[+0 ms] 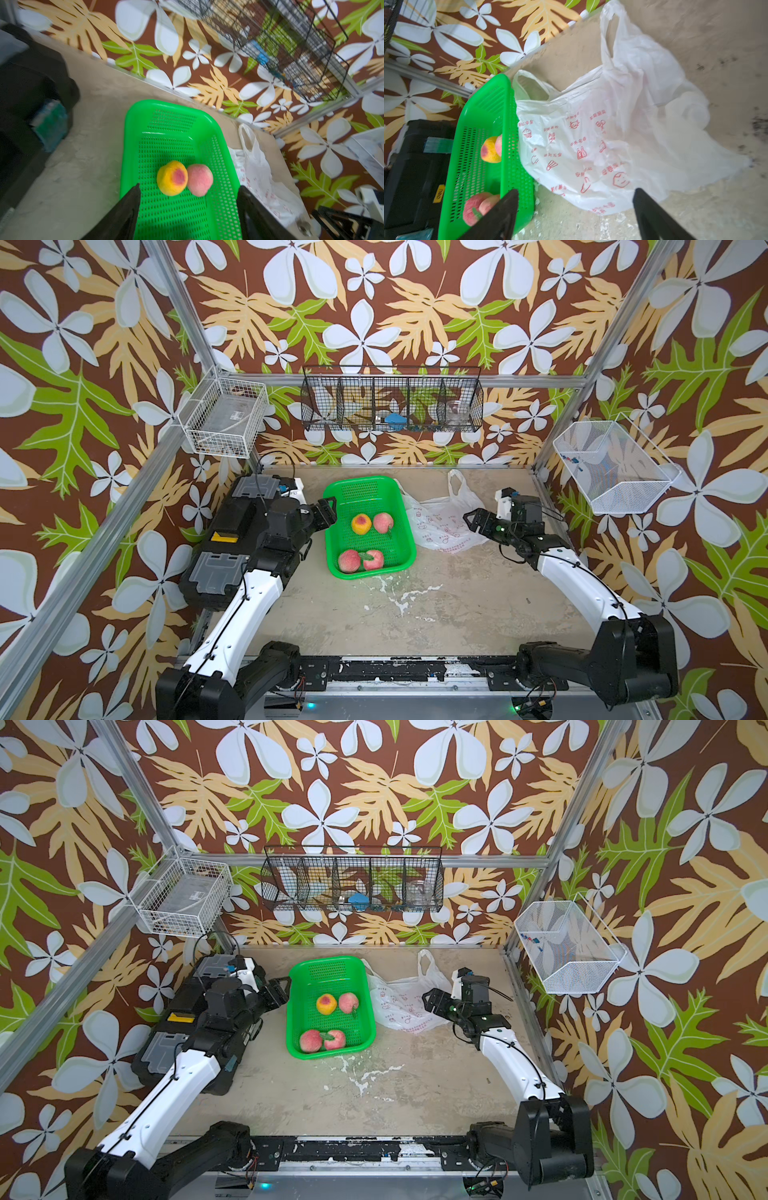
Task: Place the peach into a plastic bag & tie a knot
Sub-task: Pick up the plastic bag at the center of the board.
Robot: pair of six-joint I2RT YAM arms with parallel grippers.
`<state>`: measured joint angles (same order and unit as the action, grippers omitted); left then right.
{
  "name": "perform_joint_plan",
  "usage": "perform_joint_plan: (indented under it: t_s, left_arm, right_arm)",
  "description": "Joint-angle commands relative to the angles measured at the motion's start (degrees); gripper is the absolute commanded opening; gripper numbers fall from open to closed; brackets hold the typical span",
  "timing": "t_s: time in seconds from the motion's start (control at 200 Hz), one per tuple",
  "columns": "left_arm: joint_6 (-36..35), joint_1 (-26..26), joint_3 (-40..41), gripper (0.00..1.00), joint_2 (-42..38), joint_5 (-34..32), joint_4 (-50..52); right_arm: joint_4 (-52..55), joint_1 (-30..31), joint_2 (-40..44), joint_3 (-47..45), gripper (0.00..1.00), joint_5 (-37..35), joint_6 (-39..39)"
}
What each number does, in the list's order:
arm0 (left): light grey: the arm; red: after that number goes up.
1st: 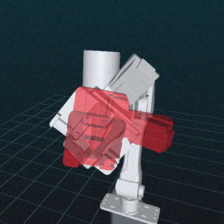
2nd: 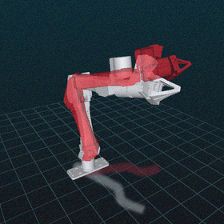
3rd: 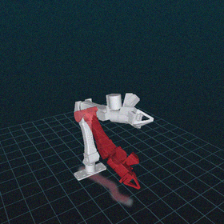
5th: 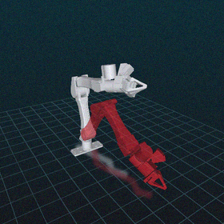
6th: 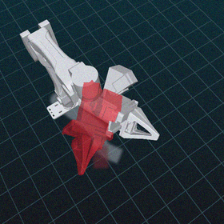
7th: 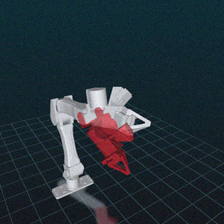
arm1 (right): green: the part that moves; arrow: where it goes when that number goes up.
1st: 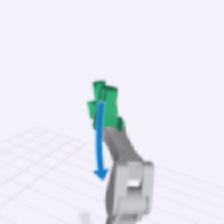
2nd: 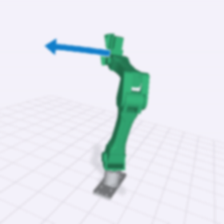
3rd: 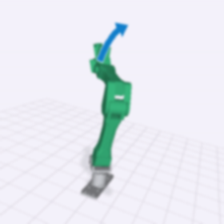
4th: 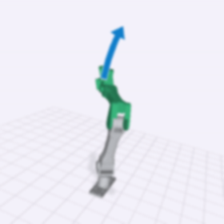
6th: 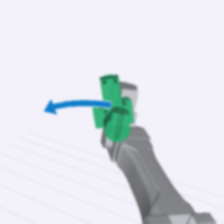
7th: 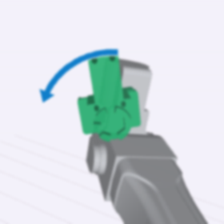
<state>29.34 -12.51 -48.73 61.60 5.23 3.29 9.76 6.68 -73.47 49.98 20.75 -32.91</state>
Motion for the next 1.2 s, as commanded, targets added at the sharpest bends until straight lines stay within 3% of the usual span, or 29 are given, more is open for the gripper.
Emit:
perform_joint_plan:
  t_s: [0.0,0.085,0.225,0.36,0.485,0.701,0.801,0.906,1.026,1.196]
  left_arm:
    - [-1.66,-5.60,-1.54,0.75,1.77,-1.53,4.26]
    - [-1.22,-11.14,-1.03,0.75,3.39,-3.68,3.89]
    - [-0.25,-18.58,-0.71,0.76,6.46,-6.23,2.71]
    - [0.46,-19.04,-0.46,0.79,8.96,-3.35,0.66]
    - [-0.16,-19.04,-0.41,0.83,9.16,-2.61,1.37]
    - [-1.17,-18.80,0.52,0.92,7.27,-1.46,3.44]
    - [-1.44,-17.25,0.48,0.92,6.26,0.57,4.14]
    - [-1.04,-14.41,-0.05,0.91,5.98,4.68,4.27]
    - [-1.57,-13.15,-3.88,0.88,7.06,7.59,7.68]
    - [2.44,-13.15,-10.52,0.87,9.05,16.22,9.88]
  right_arm:
    - [2.86,3.13,-0.49,3.15,0.81,-5.47,2.41]
    - [6.13,7.49,-4.56,7.76,0.81,-13.62,3.28]
    - [6.56,11.98,-15.10,16.55,0.83,-20.40,1.03]
    - [8.51,16.33,-26.20,26.63,0.85,-23.60,-0.19]
    - [5.73,19.49,-31.84,30.14,0.86,-25.13,-0.47]
    - [8.47,21.51,-43.63,37.66,0.84,-22.15,4.20]
    - [7.69,21.45,-45.53,37.33,0.68,-22.29,5.70]
    - [7.81,21.50,-44.70,37.08,0.33,-23.52,7.27]
    - [1.00,21.45,-34.87,29.63,0.01,-25.74,8.21]
    - [-14.91,21.53,-16.91,11.19,0.00,-27.68,10.34]
